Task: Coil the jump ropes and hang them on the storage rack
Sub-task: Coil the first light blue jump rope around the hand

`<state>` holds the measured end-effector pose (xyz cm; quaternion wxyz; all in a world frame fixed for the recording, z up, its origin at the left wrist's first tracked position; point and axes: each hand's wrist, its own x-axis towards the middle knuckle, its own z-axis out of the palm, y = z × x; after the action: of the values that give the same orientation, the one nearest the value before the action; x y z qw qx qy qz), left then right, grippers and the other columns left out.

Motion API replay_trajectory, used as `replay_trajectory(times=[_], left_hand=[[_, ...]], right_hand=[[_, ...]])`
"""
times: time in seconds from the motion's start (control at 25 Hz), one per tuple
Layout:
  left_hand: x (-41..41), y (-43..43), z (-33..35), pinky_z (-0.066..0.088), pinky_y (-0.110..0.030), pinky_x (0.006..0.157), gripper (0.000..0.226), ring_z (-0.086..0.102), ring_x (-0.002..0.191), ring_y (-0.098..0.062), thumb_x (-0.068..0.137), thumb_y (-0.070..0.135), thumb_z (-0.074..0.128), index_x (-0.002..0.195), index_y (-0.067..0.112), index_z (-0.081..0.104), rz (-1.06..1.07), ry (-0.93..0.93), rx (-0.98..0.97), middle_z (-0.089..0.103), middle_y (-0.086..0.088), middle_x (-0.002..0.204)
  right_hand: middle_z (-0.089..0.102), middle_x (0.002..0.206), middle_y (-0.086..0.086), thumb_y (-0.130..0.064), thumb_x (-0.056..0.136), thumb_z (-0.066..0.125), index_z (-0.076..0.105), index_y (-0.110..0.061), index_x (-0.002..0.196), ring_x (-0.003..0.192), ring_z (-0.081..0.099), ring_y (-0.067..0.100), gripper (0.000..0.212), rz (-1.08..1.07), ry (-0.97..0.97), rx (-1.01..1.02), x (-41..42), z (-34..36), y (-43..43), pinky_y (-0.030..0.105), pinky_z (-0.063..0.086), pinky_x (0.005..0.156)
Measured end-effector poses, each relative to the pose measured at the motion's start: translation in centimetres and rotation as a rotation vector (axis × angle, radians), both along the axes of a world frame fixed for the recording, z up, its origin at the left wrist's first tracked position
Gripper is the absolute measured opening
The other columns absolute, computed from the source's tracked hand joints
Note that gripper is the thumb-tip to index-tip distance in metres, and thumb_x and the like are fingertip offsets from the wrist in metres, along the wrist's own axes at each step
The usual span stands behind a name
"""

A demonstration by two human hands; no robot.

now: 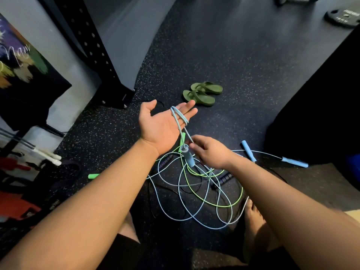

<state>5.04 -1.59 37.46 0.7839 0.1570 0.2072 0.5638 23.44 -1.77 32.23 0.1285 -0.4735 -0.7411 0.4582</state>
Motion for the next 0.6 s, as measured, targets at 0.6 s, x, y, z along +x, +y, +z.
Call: replay_trajectory(times=[0.6], left_hand=[[-1.0,0.3,-4.6,0.038,-0.041,0.098,0.1,0.07,0.09,-0.026,0.089,0.073,0.008,0.101,-0.005,0.069,-0.603,1.105,0.091,0.075,-0.018,0.078]], right_hand=[[0.06,0.065,-0.013,-0.046,0.081,0.079,0.066,-0.023,0.084,0.06,0.054,0.002,0.027,0.091,-0.012,0.452,1.0,3.9,5.6,0.024,0.046,0.06]])
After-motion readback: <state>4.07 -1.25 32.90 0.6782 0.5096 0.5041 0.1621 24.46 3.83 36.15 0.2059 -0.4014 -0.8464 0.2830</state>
